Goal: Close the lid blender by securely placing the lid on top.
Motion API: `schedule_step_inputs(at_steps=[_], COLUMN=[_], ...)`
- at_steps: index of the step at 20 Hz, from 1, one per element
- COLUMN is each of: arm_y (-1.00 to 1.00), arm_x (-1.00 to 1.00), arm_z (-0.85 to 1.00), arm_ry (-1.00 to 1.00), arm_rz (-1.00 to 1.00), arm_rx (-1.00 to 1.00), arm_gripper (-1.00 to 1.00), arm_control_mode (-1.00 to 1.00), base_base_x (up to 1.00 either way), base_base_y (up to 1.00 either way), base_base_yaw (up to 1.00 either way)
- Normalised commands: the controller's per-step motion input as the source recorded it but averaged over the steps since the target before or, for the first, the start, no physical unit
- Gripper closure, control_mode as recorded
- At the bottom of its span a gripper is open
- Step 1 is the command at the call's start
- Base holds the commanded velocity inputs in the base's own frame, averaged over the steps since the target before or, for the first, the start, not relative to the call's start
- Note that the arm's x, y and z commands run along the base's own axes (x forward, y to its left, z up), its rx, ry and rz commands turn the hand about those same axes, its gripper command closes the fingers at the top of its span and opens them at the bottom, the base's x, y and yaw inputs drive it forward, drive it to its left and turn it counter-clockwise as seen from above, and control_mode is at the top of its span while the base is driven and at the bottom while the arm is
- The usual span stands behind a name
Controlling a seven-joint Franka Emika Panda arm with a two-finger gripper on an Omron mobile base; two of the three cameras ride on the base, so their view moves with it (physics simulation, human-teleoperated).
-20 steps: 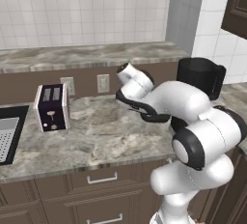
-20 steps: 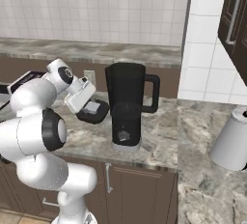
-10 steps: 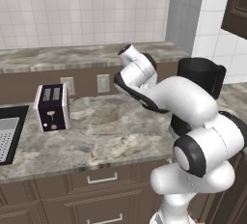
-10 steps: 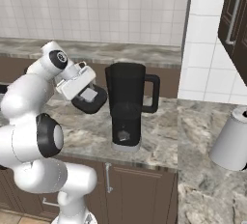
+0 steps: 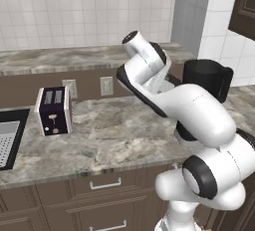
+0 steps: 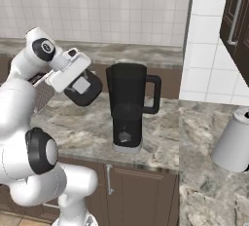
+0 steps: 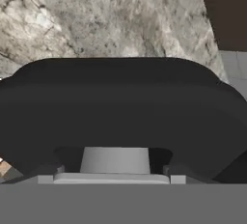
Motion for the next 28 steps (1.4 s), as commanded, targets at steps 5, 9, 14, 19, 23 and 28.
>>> schedule_step_inputs(at_steps=[5, 9, 14, 19, 23, 28], arm_y=[0.00, 0.00, -0.04, -0.10, -0.38, -0.46], arm_x=[-0.26, -0.05, 0.00, 0.00, 0.00, 0.00], arm_z=[0.76, 0.86, 0.97, 0.98, 0.55, 0.06], arm_ry=[-0.37, -0.28, -0.19, -0.04, 0.00, 0.00], arm_rz=[-0.01, -0.03, -0.08, -0.13, -0.10, -0.01], arm_rx=[-0.07, -0.06, -0.03, 0.00, 0.00, 0.00], arm_gripper=[1.00, 1.00, 1.00, 1.00, 1.00, 1.00], arm_control_mode=[-1.00, -1.00, -1.00, -1.00, -1.00, -1.00], base_base_x=[0.00, 0.00, 0.00, 0.00, 0.00, 0.00], base_base_y=[0.00, 0.00, 0.00, 0.00, 0.00, 0.00], base_base_yaw=[0.00, 0.00, 0.00, 0.00, 0.00, 0.00])
